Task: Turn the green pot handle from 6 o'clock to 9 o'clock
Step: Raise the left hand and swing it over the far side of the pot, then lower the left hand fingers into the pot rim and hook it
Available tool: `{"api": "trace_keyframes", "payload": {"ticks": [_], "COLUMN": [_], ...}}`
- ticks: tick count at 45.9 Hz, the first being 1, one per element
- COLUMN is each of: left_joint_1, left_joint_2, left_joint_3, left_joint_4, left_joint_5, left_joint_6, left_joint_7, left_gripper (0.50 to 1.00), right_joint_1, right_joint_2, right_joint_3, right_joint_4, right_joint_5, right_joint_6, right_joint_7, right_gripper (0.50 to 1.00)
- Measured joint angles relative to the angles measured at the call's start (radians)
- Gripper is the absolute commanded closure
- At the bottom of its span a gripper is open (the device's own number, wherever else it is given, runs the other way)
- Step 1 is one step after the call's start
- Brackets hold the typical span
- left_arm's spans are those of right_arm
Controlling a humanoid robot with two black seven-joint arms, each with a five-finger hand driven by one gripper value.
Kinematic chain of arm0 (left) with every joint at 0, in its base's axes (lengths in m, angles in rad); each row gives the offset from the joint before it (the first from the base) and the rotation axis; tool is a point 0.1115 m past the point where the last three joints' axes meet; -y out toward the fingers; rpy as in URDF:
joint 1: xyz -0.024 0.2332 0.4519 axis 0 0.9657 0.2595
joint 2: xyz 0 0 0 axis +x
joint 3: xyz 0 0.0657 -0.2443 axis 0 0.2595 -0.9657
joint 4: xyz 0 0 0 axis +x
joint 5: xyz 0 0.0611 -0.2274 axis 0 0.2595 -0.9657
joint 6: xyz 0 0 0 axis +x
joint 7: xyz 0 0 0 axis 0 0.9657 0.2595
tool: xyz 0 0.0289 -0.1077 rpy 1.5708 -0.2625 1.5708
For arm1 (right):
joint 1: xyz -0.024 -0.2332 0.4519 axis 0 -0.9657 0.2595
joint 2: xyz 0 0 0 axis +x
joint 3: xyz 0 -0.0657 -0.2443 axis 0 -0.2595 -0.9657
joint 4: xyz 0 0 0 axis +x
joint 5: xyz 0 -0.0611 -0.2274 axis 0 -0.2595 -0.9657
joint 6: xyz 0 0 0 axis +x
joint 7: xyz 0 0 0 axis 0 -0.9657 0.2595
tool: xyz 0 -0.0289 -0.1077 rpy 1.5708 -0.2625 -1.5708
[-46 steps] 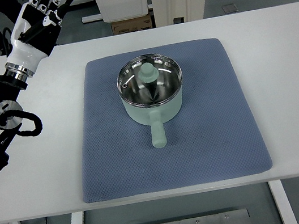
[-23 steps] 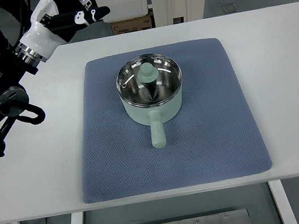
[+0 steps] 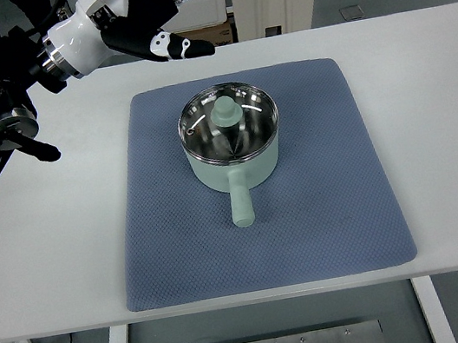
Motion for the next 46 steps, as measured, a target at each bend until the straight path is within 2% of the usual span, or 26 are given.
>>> {"api": "trace_keyframes", "payload": {"ticks": [25,37,46], "left_joint_1": [-0.058,-0.053,-0.101], "left_joint_2": [-0.034,-0.026,0.020], "left_joint_3": [0.000,0.027,0.120], "left_joint_4": [-0.007,-0.149,-0.215], "left_joint_5": [0.350,0.490,0.544], "left_joint_6": [0.000,0.000,0.000], "left_joint_7": [0.005,0.005,0.005], "left_gripper": [0.500,0.500,0.500], "right_joint_1": [0.000,0.000,0.000], "right_joint_2": [0.000,0.000,0.000], "right_joint_3": [0.000,0.000,0.000], "right_joint_4": [0.000,0.000,0.000], "right_joint_5": [0.000,0.000,0.000], "right_joint_6": [0.000,0.000,0.000], "right_joint_7": [0.000,0.000,0.000], "right_gripper": [0.500,0.500,0.500]}}
